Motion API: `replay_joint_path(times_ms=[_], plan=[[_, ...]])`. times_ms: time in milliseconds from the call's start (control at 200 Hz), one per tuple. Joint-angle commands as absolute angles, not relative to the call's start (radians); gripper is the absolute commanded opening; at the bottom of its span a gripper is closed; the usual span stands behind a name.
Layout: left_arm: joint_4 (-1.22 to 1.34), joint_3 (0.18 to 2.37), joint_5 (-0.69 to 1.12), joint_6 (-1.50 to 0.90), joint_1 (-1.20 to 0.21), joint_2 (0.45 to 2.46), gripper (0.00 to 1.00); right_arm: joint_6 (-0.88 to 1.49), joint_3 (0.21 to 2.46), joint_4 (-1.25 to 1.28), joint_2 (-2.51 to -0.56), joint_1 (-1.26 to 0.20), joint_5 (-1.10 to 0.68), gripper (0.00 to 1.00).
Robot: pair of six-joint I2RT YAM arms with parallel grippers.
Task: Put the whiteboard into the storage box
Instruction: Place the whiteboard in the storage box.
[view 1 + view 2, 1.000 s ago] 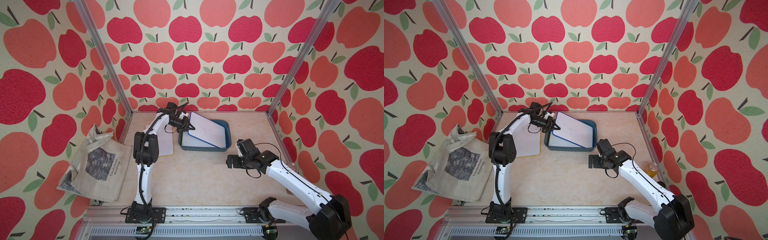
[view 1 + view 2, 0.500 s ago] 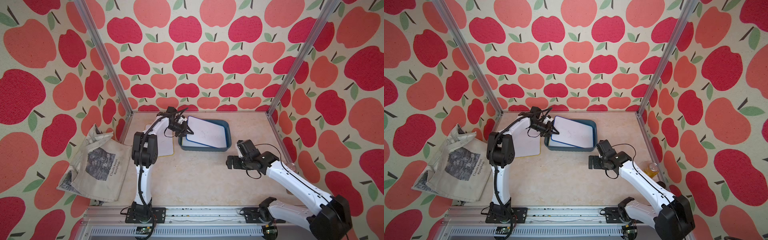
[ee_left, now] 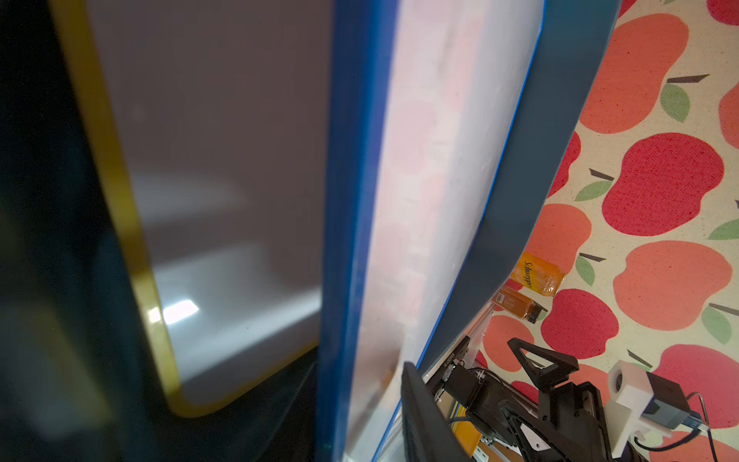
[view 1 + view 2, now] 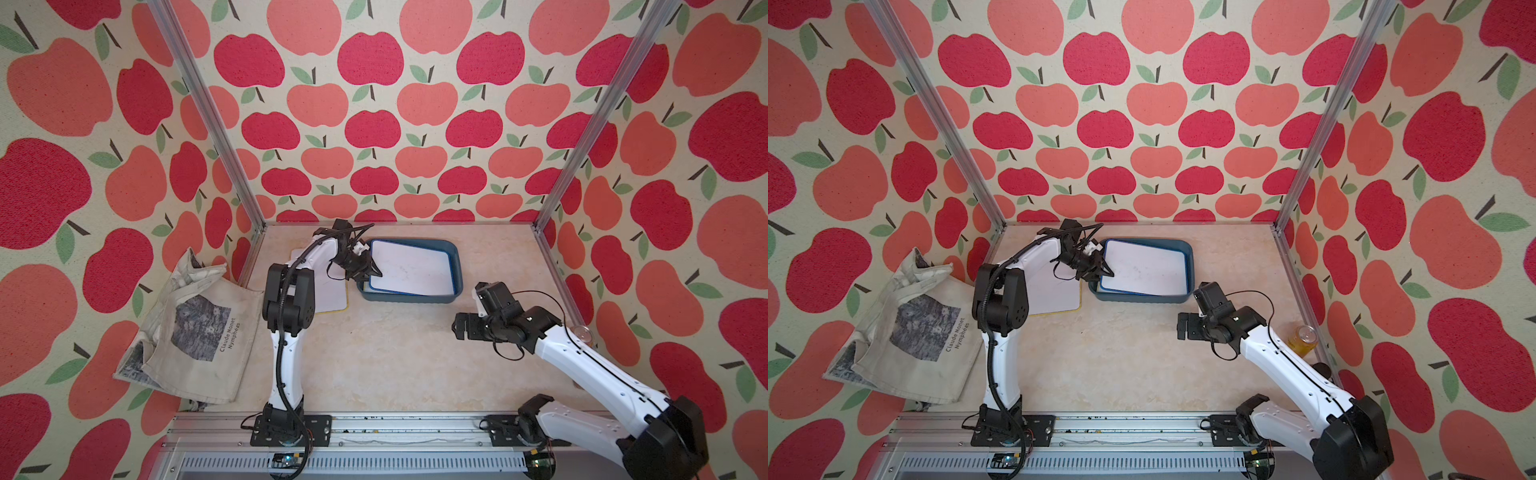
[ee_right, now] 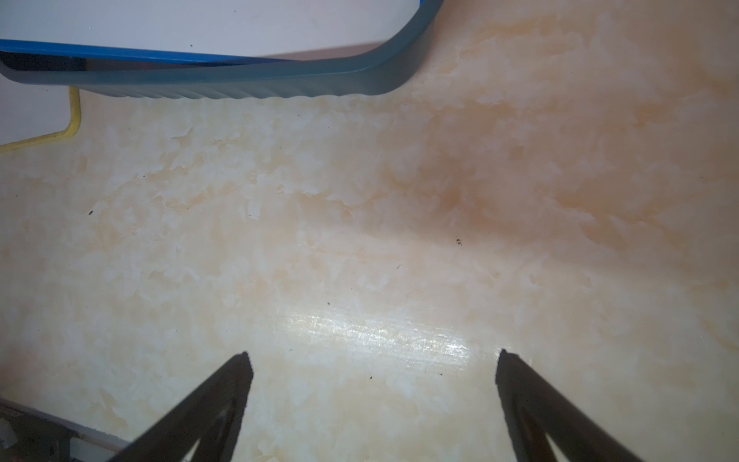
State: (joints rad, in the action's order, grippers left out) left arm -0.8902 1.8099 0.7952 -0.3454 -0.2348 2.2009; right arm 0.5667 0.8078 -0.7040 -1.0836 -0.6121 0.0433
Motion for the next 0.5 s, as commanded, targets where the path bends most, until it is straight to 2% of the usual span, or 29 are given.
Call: replay_joint_path(times_ms=[0, 495], plan=[[-0.927, 1.799, 0.769, -0.331, -0.232, 2.163, 0.34, 0.59, 0.797, -0.703, -1.065, -0.606, 0.031, 0.99], [-0.944, 1.789, 0.709, -0.325, -0.263, 2.173, 0.33, 0.617, 0.764, -0.69, -1.035, -0.605, 0.019, 0.99]])
